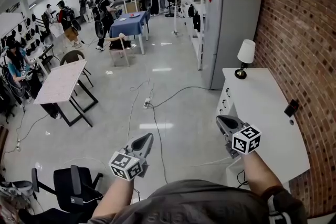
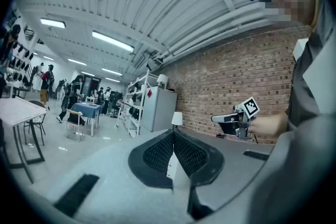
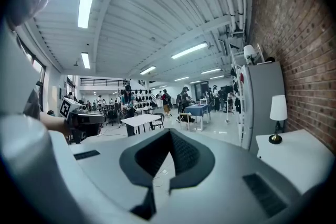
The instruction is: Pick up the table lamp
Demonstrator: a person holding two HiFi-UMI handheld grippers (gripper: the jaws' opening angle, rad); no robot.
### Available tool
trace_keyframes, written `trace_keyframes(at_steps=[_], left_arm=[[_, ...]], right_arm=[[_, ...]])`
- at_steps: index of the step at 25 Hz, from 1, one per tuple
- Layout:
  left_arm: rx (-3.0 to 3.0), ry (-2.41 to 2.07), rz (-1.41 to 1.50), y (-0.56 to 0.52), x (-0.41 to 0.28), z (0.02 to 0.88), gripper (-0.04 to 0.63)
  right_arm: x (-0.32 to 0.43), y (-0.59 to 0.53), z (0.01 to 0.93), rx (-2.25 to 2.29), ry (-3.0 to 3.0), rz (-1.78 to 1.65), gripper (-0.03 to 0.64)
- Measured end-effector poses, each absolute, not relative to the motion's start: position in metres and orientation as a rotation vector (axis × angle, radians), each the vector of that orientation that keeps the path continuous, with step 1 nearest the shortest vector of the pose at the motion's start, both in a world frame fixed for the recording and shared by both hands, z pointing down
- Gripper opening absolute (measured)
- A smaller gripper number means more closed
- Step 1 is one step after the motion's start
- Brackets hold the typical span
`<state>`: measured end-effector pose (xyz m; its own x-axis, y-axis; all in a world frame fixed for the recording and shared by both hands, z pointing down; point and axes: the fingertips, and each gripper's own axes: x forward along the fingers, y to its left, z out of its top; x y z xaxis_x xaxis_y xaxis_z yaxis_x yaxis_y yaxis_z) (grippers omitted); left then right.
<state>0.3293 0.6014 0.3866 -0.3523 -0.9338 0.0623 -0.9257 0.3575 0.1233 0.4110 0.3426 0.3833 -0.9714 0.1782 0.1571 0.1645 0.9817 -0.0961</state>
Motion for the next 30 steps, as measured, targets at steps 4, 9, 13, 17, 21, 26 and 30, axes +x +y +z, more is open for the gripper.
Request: trace_keyframes(at_steps=[4, 9, 13, 17, 21, 26, 30], left_arm=[[1.703, -2.495, -0.096, 0.582, 0.338, 0.385, 0.003], [1.677, -2.509, -0.084, 0.553, 0.355, 0.382, 0.003], [1.657, -2.525, -0.071, 0.528, 0.368, 0.382, 0.003], [1.638, -2.537, -0.052, 0.505, 0.379, 0.383, 0.003], [1.614, -2.541, -0.051, 0.495, 0.376, 0.388, 0.003], [1.605, -2.535, -0.056, 0.493, 0.34, 0.395, 0.003], [1.648, -2.499, -0.08, 0.498, 0.289, 0.405, 0.003]], right_arm=[[0.417, 0.325, 0.38, -0.273, -2.962, 0.107, -0.006], [0.428, 0.299, 0.377, -0.312, -2.951, 0.074, -0.006], [0.435, 0.274, 0.38, -0.344, -2.944, 0.08, -0.006], [0.438, 0.254, 0.384, -0.387, -2.933, 0.085, -0.006], [0.428, 0.247, 0.39, -0.428, -2.918, 0.083, -0.006], [0.389, 0.247, 0.394, -0.451, -2.909, 0.076, -0.006], [0.34, 0.259, 0.4, -0.425, -2.908, 0.08, -0.006]])
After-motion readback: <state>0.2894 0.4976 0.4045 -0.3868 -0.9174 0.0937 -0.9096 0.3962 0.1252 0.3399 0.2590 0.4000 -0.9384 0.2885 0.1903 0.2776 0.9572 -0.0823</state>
